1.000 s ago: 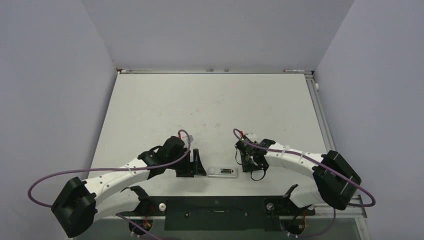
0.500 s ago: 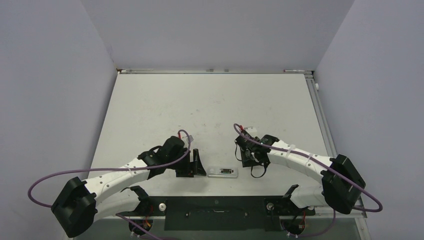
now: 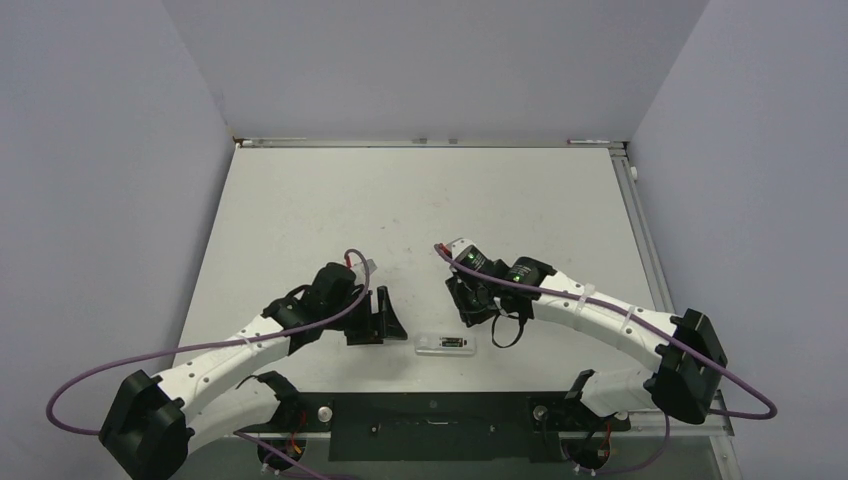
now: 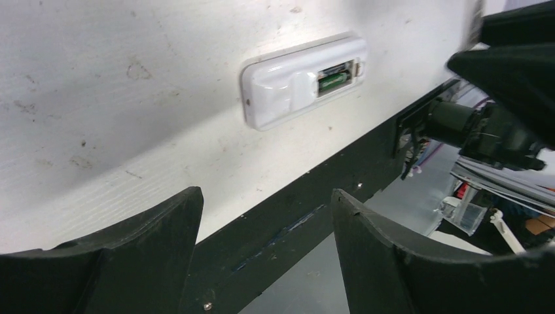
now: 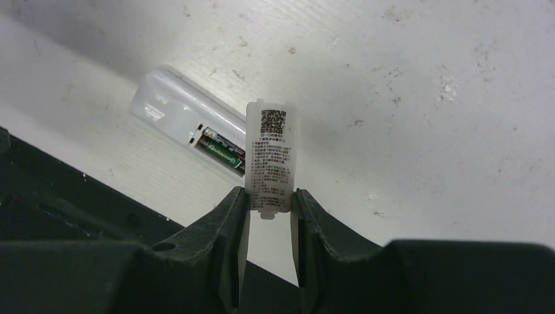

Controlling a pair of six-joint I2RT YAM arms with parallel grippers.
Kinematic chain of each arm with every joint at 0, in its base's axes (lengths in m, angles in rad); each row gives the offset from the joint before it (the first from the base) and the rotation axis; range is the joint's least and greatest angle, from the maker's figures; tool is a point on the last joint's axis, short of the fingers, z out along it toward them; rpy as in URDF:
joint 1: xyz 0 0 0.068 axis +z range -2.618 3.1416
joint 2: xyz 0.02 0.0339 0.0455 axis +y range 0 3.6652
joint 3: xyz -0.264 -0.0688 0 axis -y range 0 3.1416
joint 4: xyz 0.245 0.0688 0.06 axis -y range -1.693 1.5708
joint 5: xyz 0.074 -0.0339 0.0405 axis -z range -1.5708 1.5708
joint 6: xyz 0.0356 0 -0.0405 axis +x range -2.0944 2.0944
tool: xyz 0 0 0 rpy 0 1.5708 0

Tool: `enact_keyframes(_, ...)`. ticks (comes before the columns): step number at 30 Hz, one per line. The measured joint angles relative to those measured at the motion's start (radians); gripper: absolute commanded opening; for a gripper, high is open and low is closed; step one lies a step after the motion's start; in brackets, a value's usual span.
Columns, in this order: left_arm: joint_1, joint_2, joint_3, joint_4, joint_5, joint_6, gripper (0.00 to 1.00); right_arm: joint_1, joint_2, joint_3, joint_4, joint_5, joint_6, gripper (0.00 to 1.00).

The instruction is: Load the batteries into the remote control

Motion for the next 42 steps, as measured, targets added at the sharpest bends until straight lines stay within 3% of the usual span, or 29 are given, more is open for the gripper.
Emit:
enact_keyframes(17, 0.077, -0.059, 0.067, 0.04, 0.245, -0.039, 0.71, 0.173, 0.004, 0.089, -0.027, -0.174, -0.346, 0.09)
enact_keyframes(42, 0.077, -0.006, 0.067, 0.127, 0.316, -0.093, 0.7, 0.227, -0.091, 0.107, 0.046, -0.226, -0.468, 0.09)
